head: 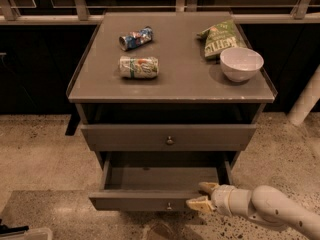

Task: Open middle drawer

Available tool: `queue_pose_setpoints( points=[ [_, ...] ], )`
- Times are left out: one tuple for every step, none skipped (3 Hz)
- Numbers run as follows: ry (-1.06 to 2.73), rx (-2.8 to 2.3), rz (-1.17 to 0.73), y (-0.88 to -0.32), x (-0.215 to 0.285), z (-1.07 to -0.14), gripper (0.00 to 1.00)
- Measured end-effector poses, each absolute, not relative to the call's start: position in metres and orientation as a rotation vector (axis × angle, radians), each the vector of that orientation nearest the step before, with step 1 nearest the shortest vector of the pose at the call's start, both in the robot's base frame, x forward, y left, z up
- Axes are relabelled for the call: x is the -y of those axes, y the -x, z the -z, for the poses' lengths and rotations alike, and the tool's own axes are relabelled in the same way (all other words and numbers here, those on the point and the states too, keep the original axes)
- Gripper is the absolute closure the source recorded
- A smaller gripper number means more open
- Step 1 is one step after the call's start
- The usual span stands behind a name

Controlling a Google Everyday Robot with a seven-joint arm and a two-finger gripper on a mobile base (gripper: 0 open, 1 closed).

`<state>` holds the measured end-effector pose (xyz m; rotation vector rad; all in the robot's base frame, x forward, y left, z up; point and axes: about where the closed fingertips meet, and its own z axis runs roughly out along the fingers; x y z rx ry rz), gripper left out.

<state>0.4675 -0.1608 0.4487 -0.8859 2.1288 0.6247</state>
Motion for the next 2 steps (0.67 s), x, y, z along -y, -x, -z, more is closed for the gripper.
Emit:
queue_pose_setpoints(
  points=[
    [0.886,-2.129,-0.625,-0.4675,0.1608,-0.4487,0.0],
    [0.886,-2.129,-0.625,-0.4675,0.1608,-0.4487,0.0]
  ],
)
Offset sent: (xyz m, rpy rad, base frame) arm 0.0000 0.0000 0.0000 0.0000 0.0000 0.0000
